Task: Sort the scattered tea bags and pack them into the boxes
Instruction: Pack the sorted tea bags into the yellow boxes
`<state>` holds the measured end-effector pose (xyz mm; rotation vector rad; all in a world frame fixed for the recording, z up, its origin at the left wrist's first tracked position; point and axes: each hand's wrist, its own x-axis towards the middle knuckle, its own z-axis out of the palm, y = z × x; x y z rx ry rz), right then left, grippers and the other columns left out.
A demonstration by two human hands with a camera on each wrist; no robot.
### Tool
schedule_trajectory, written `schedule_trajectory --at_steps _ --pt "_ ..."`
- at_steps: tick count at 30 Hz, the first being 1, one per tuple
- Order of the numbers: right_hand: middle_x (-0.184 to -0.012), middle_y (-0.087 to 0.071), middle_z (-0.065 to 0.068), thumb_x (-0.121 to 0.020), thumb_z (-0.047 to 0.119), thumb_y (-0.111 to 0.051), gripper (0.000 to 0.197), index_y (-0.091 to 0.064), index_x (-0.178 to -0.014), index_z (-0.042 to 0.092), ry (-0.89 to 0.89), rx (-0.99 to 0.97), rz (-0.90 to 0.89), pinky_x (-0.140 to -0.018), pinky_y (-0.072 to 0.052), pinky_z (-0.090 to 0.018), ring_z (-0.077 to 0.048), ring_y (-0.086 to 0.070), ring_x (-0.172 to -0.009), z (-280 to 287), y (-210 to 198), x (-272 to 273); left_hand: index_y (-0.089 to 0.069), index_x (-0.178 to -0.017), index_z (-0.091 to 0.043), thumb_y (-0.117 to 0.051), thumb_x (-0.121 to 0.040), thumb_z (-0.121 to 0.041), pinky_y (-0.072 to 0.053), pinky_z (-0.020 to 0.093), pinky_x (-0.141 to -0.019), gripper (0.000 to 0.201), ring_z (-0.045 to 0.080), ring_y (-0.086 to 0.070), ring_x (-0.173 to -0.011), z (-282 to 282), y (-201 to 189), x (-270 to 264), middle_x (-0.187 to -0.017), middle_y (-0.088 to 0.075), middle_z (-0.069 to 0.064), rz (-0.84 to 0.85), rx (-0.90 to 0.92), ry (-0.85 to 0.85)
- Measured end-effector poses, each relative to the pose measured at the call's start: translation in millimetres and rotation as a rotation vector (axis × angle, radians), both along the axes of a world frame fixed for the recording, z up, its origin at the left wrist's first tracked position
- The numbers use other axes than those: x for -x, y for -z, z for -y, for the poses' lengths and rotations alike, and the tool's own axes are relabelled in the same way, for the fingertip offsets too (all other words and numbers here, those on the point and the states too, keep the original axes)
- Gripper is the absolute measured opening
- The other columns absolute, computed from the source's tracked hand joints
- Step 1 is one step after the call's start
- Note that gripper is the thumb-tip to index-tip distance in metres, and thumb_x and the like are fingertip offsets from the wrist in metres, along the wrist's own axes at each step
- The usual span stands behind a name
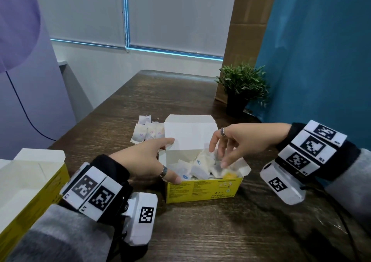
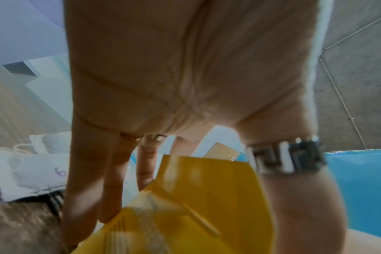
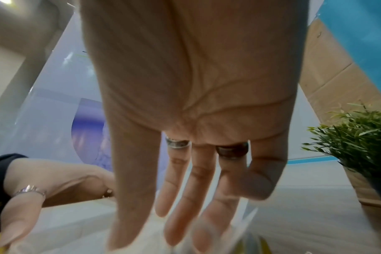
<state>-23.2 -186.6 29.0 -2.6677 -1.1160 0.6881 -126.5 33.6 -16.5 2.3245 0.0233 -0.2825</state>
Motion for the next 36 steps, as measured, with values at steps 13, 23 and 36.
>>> schedule_trajectory --at_steps 13,23,36 --pt "-0.095 -0.058 0.020 -0.080 0.034 -0.071 0.032 -0.059 -0.110 0.031 -0.135 0.070 0.156 -0.069 -0.041 -0.015 -0.003 -0.052 -0.074 4 19 12 -0.022 -0.147 -0.033 -0.084 -0.062 -0.034 -0.029 0.021 -0.094 0.105 0.005 -0.033 -0.112 -2 1 -2 -0.148 -0.032 -0.010 0.010 -0.026 0.012" --pt "-0.061 -0.058 0.016 -0.085 0.027 -0.067 0.007 -0.064 -0.080 0.022 0.041 -0.120 0.144 -0.054 -0.035 -0.009 0.005 -0.047 -0.052 7 7 -4 -0.022 -0.147 -0.032 -0.083 -0.062 -0.036 -0.029 0.020 -0.094 0.105 0.004 -0.033 -0.110 -1 1 -2 -0.149 -0.031 -0.010 0.020 -0.052 0.019" --pt "-0.063 -0.058 0.011 -0.081 0.032 -0.063 0.010 -0.061 -0.077 0.022 0.178 0.122 0.282 -0.053 -0.038 -0.016 -0.002 -0.051 -0.059 1 15 4 -0.022 -0.147 -0.031 -0.083 -0.062 -0.035 -0.029 0.020 -0.093 0.105 0.004 -0.034 -0.110 -2 2 -3 -0.148 -0.033 -0.009 0.021 -0.049 0.024"
